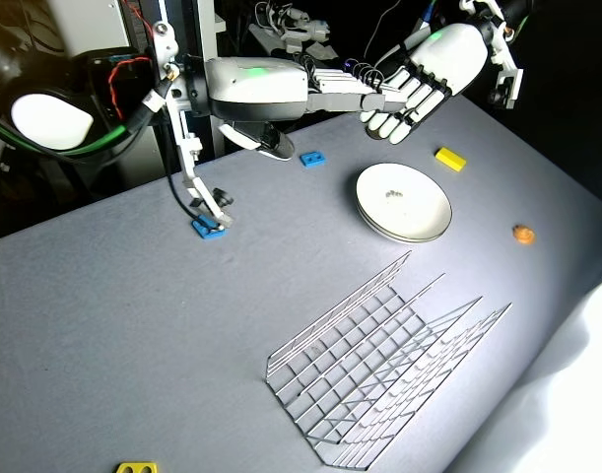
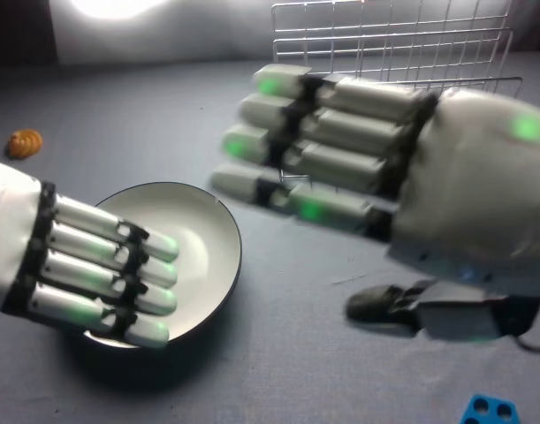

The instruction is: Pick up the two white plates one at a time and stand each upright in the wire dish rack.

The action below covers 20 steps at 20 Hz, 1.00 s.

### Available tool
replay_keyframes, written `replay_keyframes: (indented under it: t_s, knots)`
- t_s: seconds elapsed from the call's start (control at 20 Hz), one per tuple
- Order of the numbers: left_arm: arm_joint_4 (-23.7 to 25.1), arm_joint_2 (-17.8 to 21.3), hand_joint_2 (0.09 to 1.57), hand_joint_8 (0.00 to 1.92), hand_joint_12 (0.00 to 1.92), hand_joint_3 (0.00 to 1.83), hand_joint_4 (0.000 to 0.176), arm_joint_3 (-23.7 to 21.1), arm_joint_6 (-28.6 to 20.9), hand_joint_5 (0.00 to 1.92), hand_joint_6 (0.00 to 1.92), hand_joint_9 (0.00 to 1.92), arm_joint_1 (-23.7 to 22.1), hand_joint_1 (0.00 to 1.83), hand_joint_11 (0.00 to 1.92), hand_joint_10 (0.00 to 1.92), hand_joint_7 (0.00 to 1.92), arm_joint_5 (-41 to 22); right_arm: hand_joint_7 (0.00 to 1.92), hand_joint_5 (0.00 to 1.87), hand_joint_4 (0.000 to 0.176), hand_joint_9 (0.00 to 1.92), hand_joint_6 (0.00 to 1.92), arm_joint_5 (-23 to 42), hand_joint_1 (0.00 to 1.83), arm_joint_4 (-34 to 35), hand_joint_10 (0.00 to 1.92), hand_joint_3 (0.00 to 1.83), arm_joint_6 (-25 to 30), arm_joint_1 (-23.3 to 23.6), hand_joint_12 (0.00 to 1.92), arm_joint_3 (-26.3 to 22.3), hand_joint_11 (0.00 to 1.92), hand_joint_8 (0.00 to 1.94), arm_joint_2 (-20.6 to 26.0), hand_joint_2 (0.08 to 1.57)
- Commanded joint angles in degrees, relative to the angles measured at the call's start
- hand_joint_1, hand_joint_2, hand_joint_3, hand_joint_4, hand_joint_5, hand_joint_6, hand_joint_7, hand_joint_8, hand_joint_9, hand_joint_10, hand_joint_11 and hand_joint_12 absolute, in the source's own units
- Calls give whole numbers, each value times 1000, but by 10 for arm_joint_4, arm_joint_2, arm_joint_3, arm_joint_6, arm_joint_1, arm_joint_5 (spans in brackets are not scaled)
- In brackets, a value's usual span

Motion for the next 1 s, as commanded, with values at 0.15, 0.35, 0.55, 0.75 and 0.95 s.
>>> replay_keyframes:
  t_s: [0.15, 0.35, 0.55, 0.75, 0.95]
  knots:
    - [-88, -20, 1110, 0, 0, 8, 0, 26, 14, 2, 0, 1, 50, 0, 0, 0, 8, 6, 0, 0, 0, 0, 0, 29, 730, 46, 0, 10, -36, 9, 0, 8, 0, 0, -15, 1049]
    - [-96, -38, 1115, 15, 6, 8, 0, 40, 24, 42, 12, 39, 83, 0, 11, 12, 57, 30, 0, 0, 0, 0, 0, 60, 891, 46, 0, 5, -43, -1, 0, 9, 0, 0, -14, 1048]
    - [-105, -53, 1114, 9, 7, 6, 0, 54, 37, 34, 5, 41, 115, 0, 14, 9, 53, 52, 0, 0, 0, 0, 0, 77, 860, 44, 0, 19, -47, -8, 0, 8, 0, 0, -9, 1086]
    - [-106, -65, 1119, 2, 3, 6, 0, 74, 40, 20, 0, 30, 139, 0, 3, 2, 42, 68, 0, 0, 0, 0, 0, 87, 910, 42, 0, 26, -47, -18, 18, 8, 24, 0, -5, 1122]
    - [-111, -74, 1119, 1, 5, 5, 0, 82, 45, 26, 2, 22, 150, 0, 7, 0, 38, 88, 0, 0, 0, 0, 0, 120, 934, 30, 0, 0, -47, -25, 70, 8, 0, 0, -3, 1150]
